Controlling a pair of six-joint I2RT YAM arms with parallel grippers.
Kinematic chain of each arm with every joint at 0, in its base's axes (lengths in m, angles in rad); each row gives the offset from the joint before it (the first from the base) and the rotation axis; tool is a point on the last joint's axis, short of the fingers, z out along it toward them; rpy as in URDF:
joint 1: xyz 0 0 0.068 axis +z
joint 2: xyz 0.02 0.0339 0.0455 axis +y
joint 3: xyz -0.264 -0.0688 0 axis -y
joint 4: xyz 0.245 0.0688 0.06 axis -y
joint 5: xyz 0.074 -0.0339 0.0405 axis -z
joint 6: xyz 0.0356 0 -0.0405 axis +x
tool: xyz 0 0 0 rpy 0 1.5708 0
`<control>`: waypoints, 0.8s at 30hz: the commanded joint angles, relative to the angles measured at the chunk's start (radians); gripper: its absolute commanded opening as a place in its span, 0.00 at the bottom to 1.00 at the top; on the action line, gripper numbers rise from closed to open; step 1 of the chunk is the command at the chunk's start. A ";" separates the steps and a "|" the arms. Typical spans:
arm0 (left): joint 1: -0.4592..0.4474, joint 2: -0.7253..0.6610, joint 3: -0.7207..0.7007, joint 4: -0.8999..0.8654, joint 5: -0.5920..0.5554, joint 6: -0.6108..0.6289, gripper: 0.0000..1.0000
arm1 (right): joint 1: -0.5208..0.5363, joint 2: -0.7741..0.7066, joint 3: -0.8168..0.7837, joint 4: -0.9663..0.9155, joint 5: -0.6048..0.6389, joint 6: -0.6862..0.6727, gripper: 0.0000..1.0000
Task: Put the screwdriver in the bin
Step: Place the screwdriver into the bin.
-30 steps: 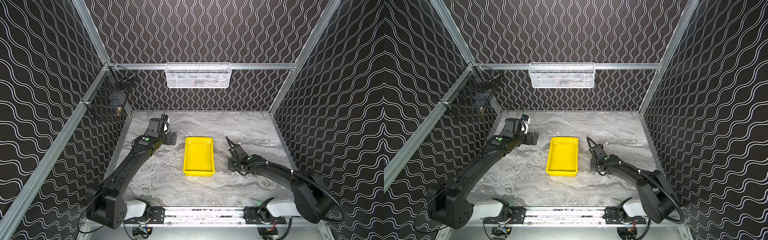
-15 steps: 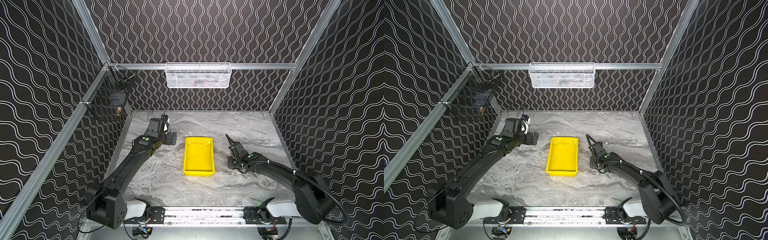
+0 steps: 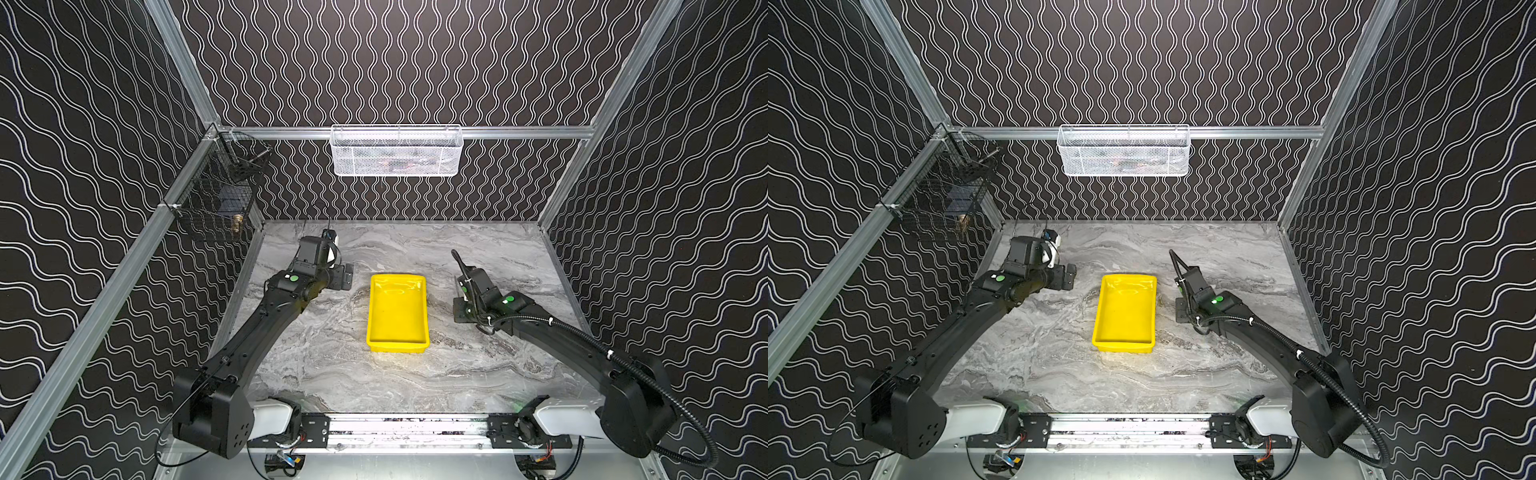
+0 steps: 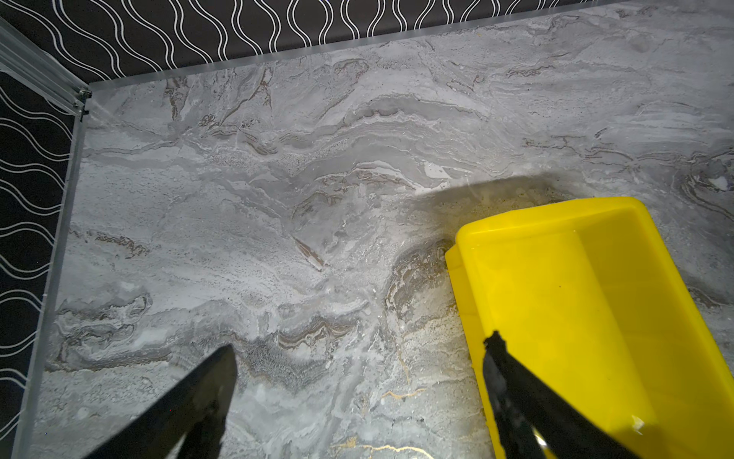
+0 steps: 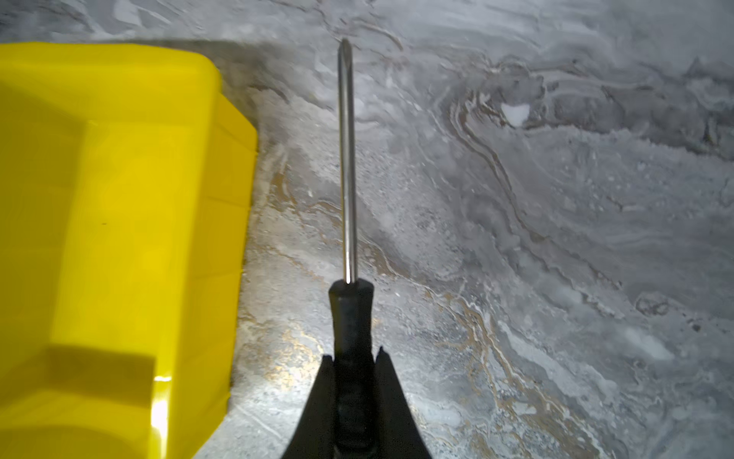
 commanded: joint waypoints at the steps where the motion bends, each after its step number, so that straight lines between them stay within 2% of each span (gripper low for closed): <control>1: 0.001 -0.007 0.008 -0.005 -0.018 0.003 0.99 | 0.028 0.022 0.073 -0.040 0.006 -0.038 0.03; 6: 0.027 -0.002 0.013 -0.012 -0.011 -0.016 0.99 | 0.107 0.092 0.184 -0.052 0.014 -0.069 0.04; 13: 0.174 -0.007 0.003 0.012 0.099 -0.097 0.99 | 0.211 0.239 0.304 -0.010 -0.024 -0.076 0.04; 24: 0.250 0.000 0.004 0.034 0.182 -0.125 0.99 | 0.285 0.433 0.398 0.032 -0.094 -0.088 0.04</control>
